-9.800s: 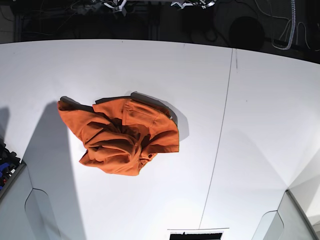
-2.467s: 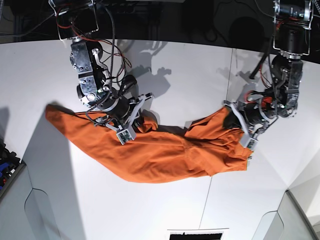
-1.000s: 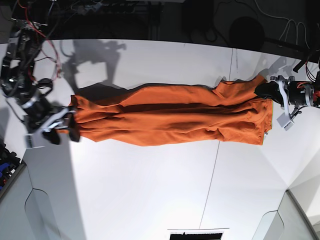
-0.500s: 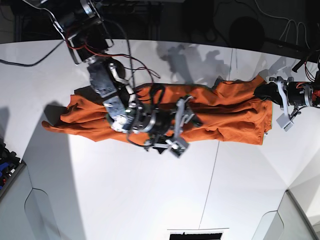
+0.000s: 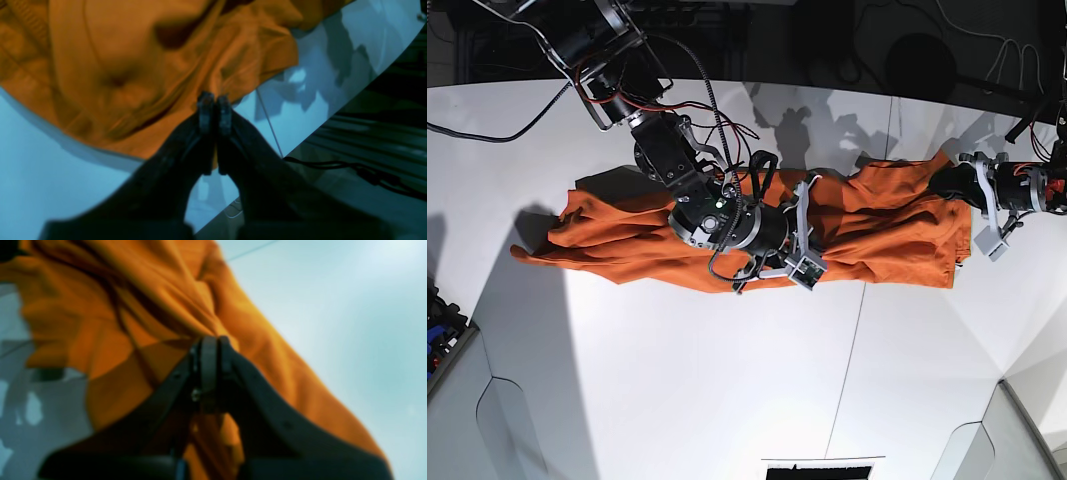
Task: Layout the t-shirt on the table in an organized manner, then fold the t-shirt properly
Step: 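Release with the right gripper and regrasp the shirt edge, spreading it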
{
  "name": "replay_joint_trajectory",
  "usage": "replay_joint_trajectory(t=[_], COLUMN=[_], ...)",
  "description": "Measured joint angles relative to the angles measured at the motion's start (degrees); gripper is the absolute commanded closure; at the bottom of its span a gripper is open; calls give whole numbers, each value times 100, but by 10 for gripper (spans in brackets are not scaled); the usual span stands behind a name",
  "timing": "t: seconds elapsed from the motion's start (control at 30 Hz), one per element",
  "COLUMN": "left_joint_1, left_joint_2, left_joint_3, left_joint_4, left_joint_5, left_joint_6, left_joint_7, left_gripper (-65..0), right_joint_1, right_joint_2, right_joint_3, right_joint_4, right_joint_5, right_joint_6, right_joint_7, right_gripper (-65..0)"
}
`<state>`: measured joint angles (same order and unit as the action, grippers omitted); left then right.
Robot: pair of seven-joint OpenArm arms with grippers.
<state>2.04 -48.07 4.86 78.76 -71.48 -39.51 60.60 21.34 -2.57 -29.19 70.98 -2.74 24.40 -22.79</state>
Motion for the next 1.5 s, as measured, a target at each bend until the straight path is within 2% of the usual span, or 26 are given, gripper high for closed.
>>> replay_joint_trajectory(t=[0.1,0.2,0.4,0.43,0.53,0.57,0.63,0.7,0.8,0.87,0.93,1.1,1.27,1.4,1.5], left_joint_1=[2,2,0,0,-13,4,17,9,2,4,2,2,-52,-352,-608], left_joint_2=[-2,-26,-358,-391,-415,-422,-428,-428,-428,-428,-431,-420,-413,-363,-168], left_joint_3=[2,2,2,0,0,0,0,0,0,0,0,-101,-763,-1095,-1093], left_joint_4=[0,0,2,7,15,13,13,15,15,13,13,13,13,13,13], left_joint_5=[278,470,481,450,529,546,546,544,540,542,442,146,-391,-282,258], left_joint_6=[0,0,-2,-2,-2,-2,0,0,0,0,0,-2,-2,0,2], left_joint_7=[-2,-15,-68,-94,-28,-20,-15,-20,-20,-17,-22,-17,-142,-348,-807], left_gripper=[0,0,0,0,-10,-51,-142,-198,-203,-203,-203,-218,-261,-261,-261], right_joint_1=[197,487,968,1038,1226,1255,1246,1215,1187,1150,994,317,-162,-505,-570], right_joint_2=[0,20,254,306,455,535,610,612,555,560,647,1003,1163,1292,1325], right_joint_3=[446,1158,2389,2507,2800,2863,2949,3014,3123,3261,3390,3615,3637,3637,3637], right_joint_4=[-2,0,-2,-2,0,0,0,0,0,0,4,-2,0,0,4], right_joint_5=[-9,-31,42,221,761,894,990,1003,1241,1462,1694,1762,1987,2037,2076], right_joint_6=[-138,-212,-210,-210,-262,-258,-264,-273,-273,-269,-260,-192,-164,-125,-103], right_joint_7=[-7,17,-46,-48,-144,-146,-256,-603,-1250,-1484,-1440,-1456,-1331,-1189,-1191], right_gripper=[0,0,0,-35,-441,-460,-455,-455,-455,-455,-455,-455,-455,-455,-455])
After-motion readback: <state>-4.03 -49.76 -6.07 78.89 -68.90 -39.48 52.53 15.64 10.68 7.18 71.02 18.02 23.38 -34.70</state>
